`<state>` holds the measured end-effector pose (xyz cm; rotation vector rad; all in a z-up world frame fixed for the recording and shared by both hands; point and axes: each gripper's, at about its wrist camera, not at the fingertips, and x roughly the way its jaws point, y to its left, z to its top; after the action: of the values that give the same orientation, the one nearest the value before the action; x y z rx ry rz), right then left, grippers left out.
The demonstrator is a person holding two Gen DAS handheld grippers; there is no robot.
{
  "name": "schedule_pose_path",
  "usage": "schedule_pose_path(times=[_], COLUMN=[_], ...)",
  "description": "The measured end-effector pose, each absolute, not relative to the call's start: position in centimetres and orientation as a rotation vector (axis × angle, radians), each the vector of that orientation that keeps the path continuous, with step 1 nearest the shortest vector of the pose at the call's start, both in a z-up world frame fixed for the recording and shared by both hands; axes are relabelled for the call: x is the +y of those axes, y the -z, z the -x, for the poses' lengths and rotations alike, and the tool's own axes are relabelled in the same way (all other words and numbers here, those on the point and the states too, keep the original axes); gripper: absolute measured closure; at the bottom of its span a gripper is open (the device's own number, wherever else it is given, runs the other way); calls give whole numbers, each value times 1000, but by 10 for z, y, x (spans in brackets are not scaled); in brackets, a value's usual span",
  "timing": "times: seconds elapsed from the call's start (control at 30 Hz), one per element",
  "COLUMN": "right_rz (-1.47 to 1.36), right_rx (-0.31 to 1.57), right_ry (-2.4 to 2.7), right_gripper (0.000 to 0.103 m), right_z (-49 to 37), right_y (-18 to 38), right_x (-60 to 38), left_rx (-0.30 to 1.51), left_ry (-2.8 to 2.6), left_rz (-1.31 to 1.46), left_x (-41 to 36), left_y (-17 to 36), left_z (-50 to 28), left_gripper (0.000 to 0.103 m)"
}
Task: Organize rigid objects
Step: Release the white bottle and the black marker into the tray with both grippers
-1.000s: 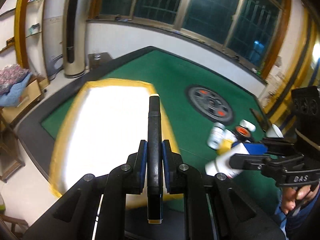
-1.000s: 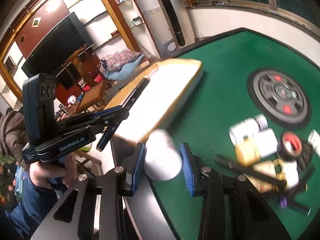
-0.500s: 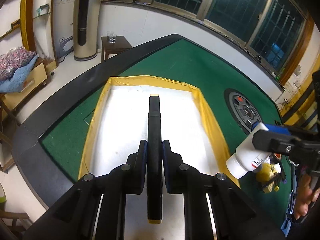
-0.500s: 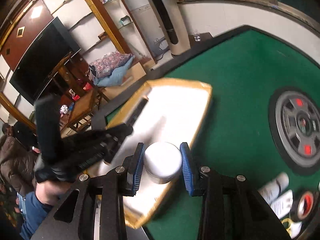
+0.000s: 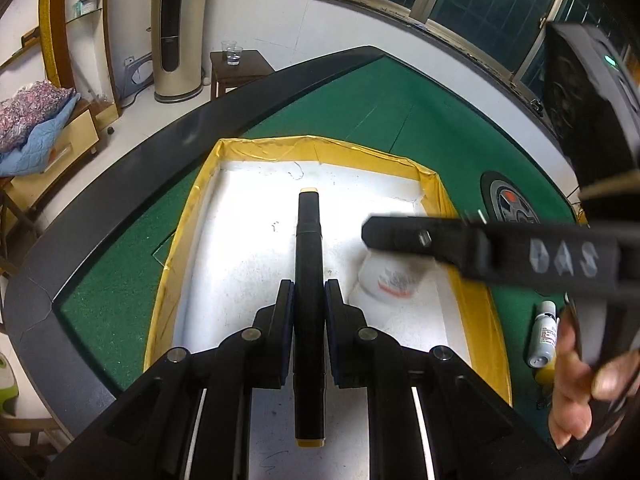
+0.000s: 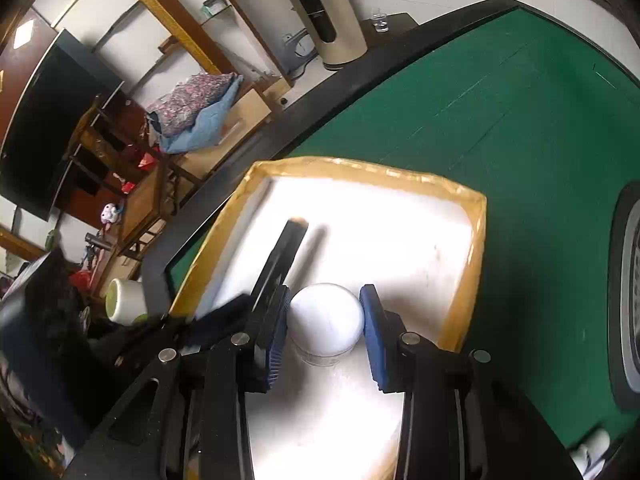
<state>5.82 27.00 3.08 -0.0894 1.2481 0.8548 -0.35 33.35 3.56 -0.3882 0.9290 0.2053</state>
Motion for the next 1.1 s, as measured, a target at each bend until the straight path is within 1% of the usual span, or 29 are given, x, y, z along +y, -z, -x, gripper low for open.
schedule_pose_path(times=[0.17, 0.23, 0.27, 0.3, 0.37, 0.4, 0.43, 0.63, 0.73, 0.83, 0.93, 1.03, 1.1], right_rz=[98, 88, 86, 92, 86, 84, 92, 1, -28, -71, -144, -206, -226], right_rx=[1223, 1208, 1201, 1189, 1168, 1163, 1155, 1099, 1072, 1070, 1057, 1031, 1014], right_ry=[-832, -822, -825, -815, -820, -830, -819, -848, -843, -834, -818, -814, -808], right_gripper=[71, 68, 66, 62, 58, 54, 53, 53, 53, 53, 53, 52, 48], right_z=[-67, -70, -71, -73, -72, -72, -72, -53, -34, -18, 1, 27, 42], right_y=[-33, -35, -37, -39, -45, -47, -50, -80, -97, -108, -116, -119, -117], right_x=[281, 281, 280, 281, 277, 275, 273, 231, 184, 129, 68, 1, -29], left_rx=[926, 918, 907, 894, 880, 875, 874, 912, 932, 931, 905, 811, 761], left_ry=[-202, -204, -201, -194, -188, -184, -178, -136, -101, -90, -77, -121, -130], left_rz=[399, 397, 394, 387, 378, 371, 363, 390, 422, 396, 369, 307, 253], left_x=[335, 336, 335, 333, 328, 326, 323, 304, 286, 266, 244, 224, 205], left_y=[-36, -37, -39, -41, -44, -45, -46, -40, -35, -38, -46, -70, -87], left_z=[2, 4, 6, 8, 9, 10, 10, 8, 6, 5, 7, 19, 30], left_gripper=[90, 87, 79, 66, 54, 54, 54, 54, 54, 54, 54, 54, 54])
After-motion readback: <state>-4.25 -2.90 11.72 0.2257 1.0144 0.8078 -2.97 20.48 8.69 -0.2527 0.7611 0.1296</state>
